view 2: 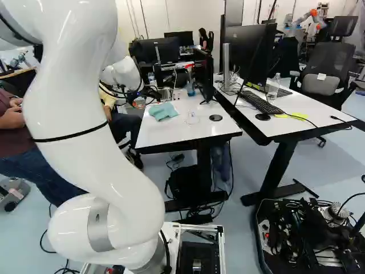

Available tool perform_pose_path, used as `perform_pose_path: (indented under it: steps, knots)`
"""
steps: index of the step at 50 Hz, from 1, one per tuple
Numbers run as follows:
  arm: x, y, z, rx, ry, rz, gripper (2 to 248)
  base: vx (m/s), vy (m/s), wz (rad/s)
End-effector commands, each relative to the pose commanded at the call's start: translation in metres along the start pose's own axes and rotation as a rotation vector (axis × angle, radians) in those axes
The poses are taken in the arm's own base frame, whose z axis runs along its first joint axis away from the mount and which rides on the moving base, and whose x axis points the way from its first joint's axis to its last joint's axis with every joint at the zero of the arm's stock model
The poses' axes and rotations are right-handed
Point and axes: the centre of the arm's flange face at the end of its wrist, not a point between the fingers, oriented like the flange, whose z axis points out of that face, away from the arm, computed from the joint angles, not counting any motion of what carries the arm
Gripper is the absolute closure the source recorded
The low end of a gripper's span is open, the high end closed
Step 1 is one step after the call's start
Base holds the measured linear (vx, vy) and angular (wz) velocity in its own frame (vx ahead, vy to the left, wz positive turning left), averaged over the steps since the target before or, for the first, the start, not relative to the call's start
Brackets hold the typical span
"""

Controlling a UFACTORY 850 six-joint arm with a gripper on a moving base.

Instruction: Clean the table with the green towel

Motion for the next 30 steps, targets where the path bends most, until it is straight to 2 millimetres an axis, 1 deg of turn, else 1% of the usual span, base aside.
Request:
perform_pose_path:
  steps: [30]
  knots:
    - [-0.032,0.018,-0.016,-0.026,0.233,0.018,3,0.000,0.000,0.000]
